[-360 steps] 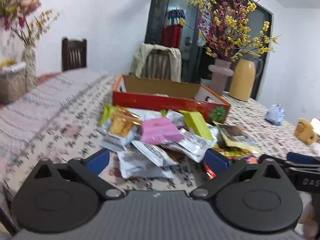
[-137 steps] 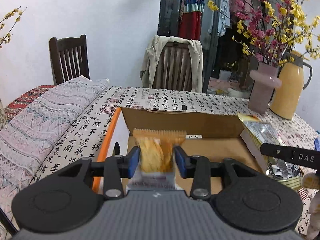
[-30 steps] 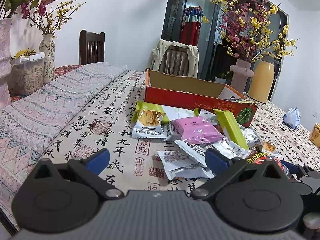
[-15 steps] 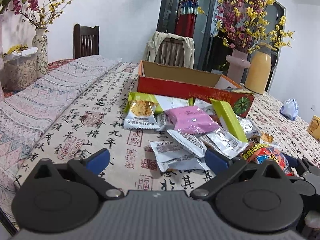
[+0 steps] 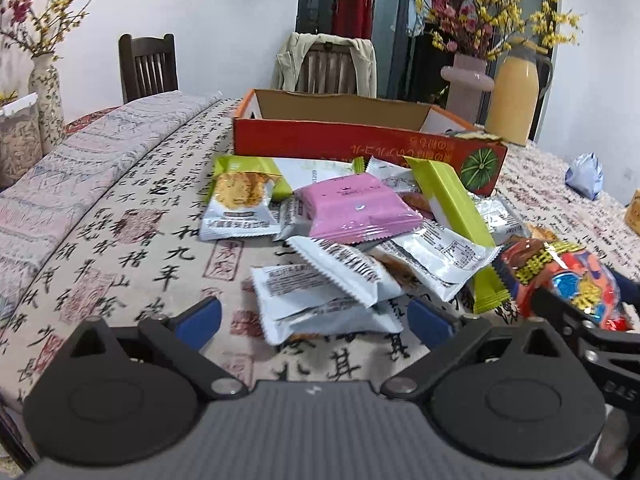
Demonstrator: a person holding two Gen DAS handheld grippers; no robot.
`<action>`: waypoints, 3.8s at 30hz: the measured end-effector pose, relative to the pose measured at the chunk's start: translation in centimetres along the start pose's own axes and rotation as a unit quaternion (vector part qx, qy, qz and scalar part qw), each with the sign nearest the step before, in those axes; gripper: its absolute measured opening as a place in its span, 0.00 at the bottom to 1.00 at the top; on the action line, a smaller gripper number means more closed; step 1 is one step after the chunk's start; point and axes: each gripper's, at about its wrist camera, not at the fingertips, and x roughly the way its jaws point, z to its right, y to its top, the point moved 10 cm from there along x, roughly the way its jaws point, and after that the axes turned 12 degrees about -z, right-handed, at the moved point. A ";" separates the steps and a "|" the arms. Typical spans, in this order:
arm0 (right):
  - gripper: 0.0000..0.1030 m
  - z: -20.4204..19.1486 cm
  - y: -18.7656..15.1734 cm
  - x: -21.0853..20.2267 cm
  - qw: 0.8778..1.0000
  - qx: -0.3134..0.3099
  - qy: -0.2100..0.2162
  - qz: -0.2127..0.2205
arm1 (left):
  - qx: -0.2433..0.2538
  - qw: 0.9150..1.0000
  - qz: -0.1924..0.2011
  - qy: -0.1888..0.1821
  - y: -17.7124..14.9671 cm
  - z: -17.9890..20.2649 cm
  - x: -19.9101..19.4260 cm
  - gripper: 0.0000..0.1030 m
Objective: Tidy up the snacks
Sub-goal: 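Grasp the orange-blue chip bag with the right gripper while the left grasps a white packet, then carry both packets into the cardboard box and release them, then grasp the gold cracker packet with the right gripper from the pile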
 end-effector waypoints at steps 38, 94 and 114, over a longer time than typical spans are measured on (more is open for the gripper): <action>0.96 1.8 3.6 -0.9 0.999 0.016 -0.013 0.044 | -0.002 0.995 0.095 0.027 3.2 -3.2 -4.9 0.36; 1.00 3.0 21.9 11.3 0.997 0.057 0.011 0.046 | -0.067 0.980 0.189 0.016 21.1 -1.9 -1.2 1.00; 1.00 1.0 8.9 6.8 0.999 0.024 0.001 -0.046 | -0.043 0.989 0.134 0.044 10.5 -4.2 -1.6 1.00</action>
